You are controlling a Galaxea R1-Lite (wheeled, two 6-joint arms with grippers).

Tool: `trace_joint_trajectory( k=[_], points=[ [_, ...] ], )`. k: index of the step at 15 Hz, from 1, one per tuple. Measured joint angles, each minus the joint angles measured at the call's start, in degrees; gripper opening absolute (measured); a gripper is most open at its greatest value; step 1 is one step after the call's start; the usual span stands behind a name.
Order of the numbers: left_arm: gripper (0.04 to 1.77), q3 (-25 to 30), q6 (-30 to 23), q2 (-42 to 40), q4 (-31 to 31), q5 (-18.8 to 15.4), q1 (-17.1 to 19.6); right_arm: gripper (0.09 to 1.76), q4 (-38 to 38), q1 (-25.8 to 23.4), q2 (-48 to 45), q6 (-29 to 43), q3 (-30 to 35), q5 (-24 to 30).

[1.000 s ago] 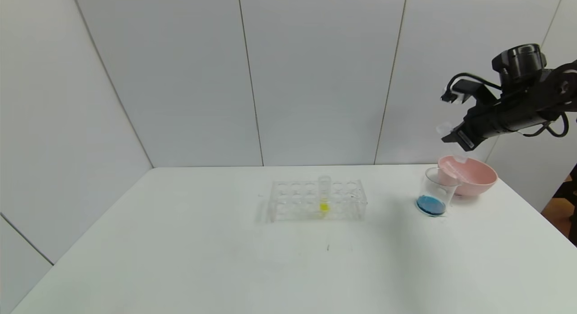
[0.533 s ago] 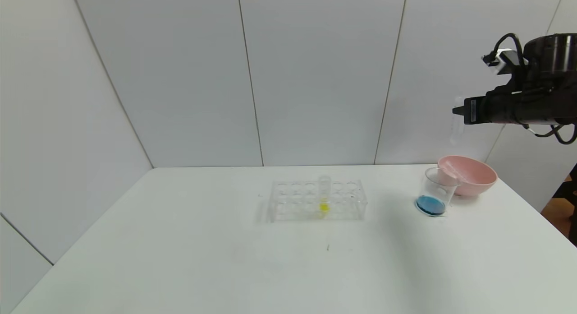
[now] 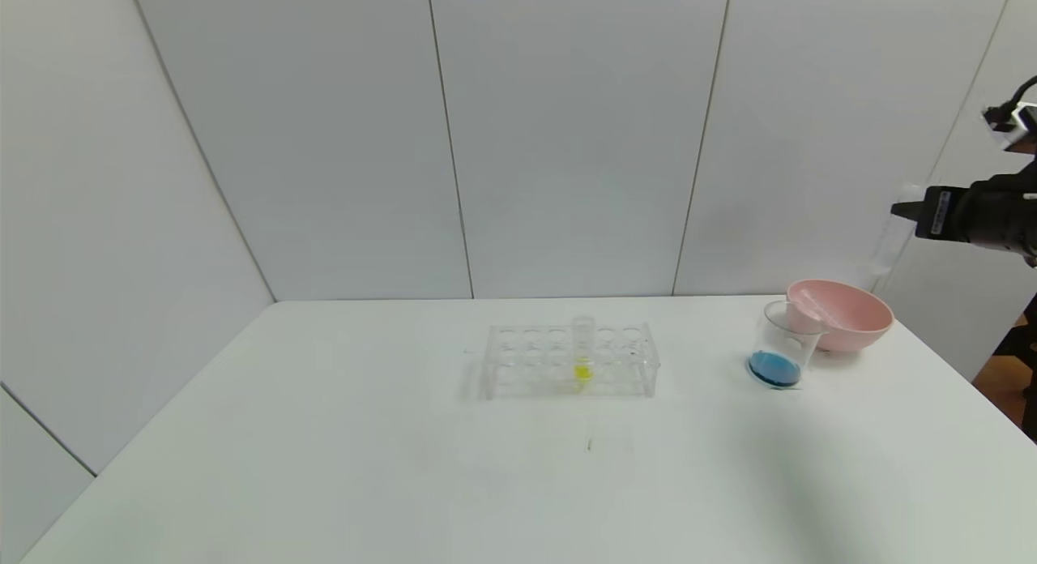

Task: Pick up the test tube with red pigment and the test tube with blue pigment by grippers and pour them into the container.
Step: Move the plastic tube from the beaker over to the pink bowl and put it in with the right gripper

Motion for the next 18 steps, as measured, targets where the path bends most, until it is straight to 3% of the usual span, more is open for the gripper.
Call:
trace_joint_trajectory(
  k=[3,7,11,18],
  points=[
    [1.76,0.0,0.0,0.0,-0.02,0.0,0.0,0.49,-6.33,-3.73,0.66,0.05,2.18,3.17],
    [1.76,0.0,-0.02,0.0,0.02,0.0,0.0,0.49,-12.92,-5.63,6.56,-0.99,1.08,3.5],
    [1.76,0.0,0.0,0.0,-0.02,0.0,0.0,0.49,-14.32,-5.81,14.32,-1.17,-3.44,3.23],
    [1.76,0.0,0.0,0.0,-0.02,0.0,0.0,0.49,-15.21,-5.85,19.98,-1.23,-5.34,3.19]
  ],
)
